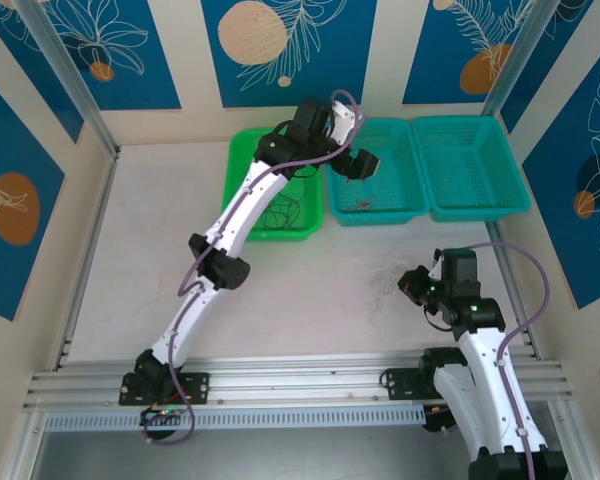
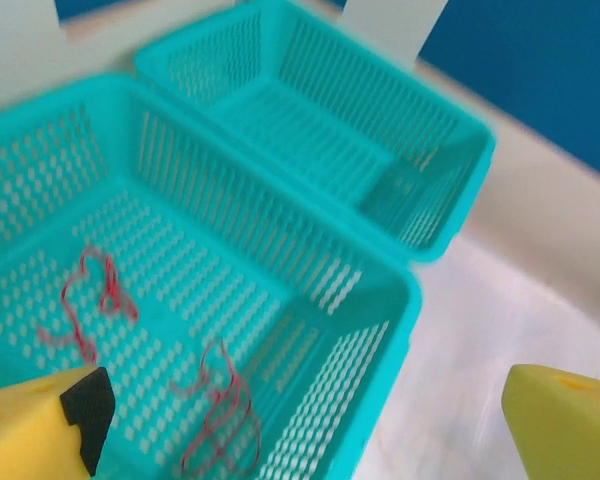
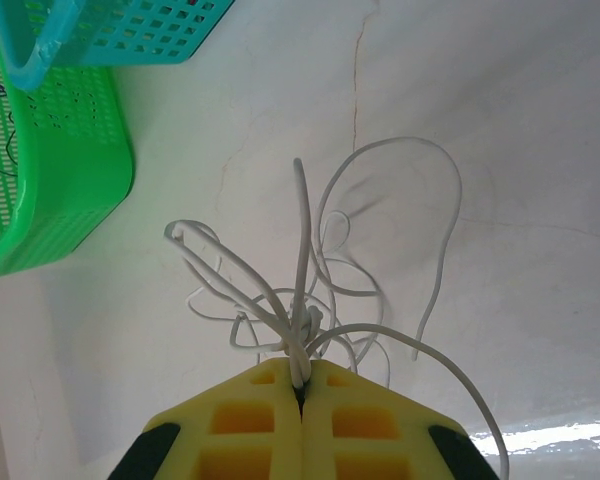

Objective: Untangle the cables

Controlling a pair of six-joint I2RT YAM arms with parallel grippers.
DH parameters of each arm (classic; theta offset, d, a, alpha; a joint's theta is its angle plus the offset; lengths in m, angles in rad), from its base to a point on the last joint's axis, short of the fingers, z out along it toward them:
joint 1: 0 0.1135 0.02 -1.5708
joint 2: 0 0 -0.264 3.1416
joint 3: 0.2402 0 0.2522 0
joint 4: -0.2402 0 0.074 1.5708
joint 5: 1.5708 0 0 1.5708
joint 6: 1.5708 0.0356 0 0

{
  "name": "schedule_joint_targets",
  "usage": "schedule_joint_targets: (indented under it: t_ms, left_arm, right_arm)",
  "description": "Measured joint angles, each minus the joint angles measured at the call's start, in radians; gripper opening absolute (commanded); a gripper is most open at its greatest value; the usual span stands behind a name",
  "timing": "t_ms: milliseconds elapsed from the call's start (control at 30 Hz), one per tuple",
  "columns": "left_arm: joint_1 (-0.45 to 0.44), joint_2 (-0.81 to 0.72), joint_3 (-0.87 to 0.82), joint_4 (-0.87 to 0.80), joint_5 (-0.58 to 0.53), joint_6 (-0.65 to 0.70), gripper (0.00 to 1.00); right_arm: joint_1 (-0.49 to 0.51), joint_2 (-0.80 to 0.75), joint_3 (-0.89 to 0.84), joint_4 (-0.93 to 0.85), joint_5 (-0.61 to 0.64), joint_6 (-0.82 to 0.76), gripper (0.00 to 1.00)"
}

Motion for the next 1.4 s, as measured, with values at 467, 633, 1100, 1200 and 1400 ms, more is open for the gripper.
schedule_joint_targets:
  t_ms: [467, 633, 1100, 1200, 1400]
  left_arm:
    - [-0.063, -0.036, 0.000, -0.287, -0.109, 0.014, 0.99]
    - [-0.043, -0.169, -0.015, -0.425, -0.211, 0.064, 1.00]
    - [0.022, -0.687, -0.417, -0.461, -0.143, 0.118, 1.00]
    - [0.025, -0.819, -0.671, -0.418, -0.127, 0.131, 1.00]
    - [0.048, -1.250, -1.360, -0.157, -0.057, 0.062, 1.00]
  right_arm:
    - [0.000, 0.030, 0.022, 0.074, -0.160, 0.016, 0.00]
    - [0.000, 0.037, 0.025, 0.078, -0.185, 0.013, 0.00]
    - [0.002, 0.122, 0.071, 0.176, -0.364, -0.029, 0.00]
    - [0.012, 0.164, 0.110, 0.211, -0.433, -0.040, 0.00]
    - [0.053, 0.250, 0.196, 0.271, -0.537, -0.078, 0.00]
